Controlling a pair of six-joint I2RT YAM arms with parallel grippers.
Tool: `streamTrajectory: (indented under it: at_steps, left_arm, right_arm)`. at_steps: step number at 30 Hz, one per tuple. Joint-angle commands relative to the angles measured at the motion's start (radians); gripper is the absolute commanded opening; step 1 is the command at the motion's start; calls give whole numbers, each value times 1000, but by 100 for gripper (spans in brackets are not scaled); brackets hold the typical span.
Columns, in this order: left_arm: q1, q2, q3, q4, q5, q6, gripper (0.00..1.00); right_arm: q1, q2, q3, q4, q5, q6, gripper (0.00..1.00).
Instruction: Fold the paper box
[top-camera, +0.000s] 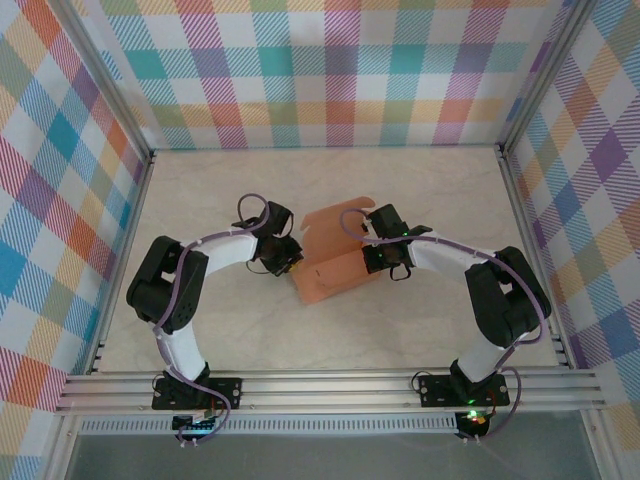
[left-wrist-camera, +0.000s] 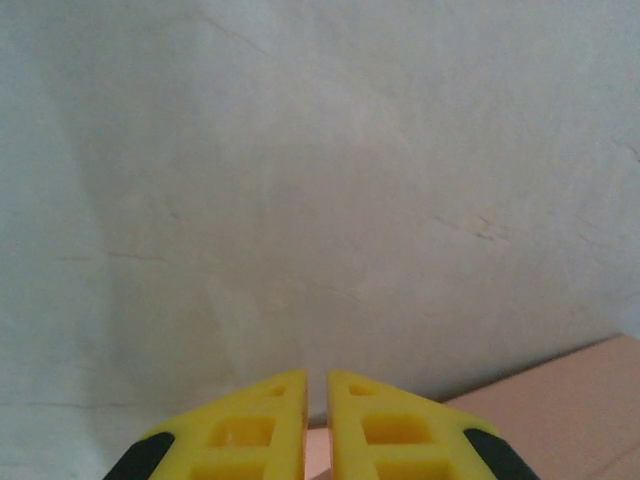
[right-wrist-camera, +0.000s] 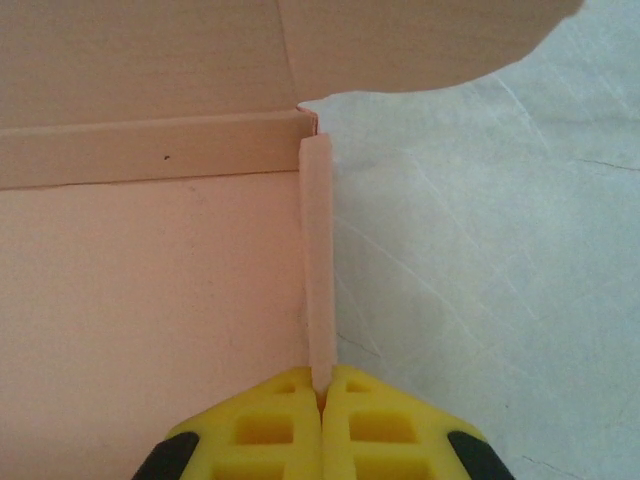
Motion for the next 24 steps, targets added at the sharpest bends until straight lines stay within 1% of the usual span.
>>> streamTrajectory:
  at_steps: [1,4,7,10,12,15,18,21,24]
  left_arm:
    - [-32,-16,28,3,78,13,12]
    - [-48,-24,29,3,89,15,10]
    - [-52,-34,21,0,97,8,1]
    - [-52,-48,-4,16,106,-9,1]
    - [-43,-60,-9,1,88,-4,3]
    - [-3,-87,-23,-18,47,18,9]
    - [56,-99,-9,-46,29,57,10]
    - [97,-89,26,-46,47,72,10]
    - [114,-55,81,-46,75,63,5]
  right_arm:
    - [6,6,8,20,-27,21,0]
    - [6,13,7,25,-23,23,0]
    - [7,17,5,26,-9,45,0]
    - [5,20,8,29,22,88,0]
    - [6,16,6,35,42,109,0]
    - [5,-1,-9,57,65,114,0]
    - [6,-35,-32,82,78,106,0]
    - [3,-66,-45,93,76,104,0]
    - [3,-79,-51,105,78,114,0]
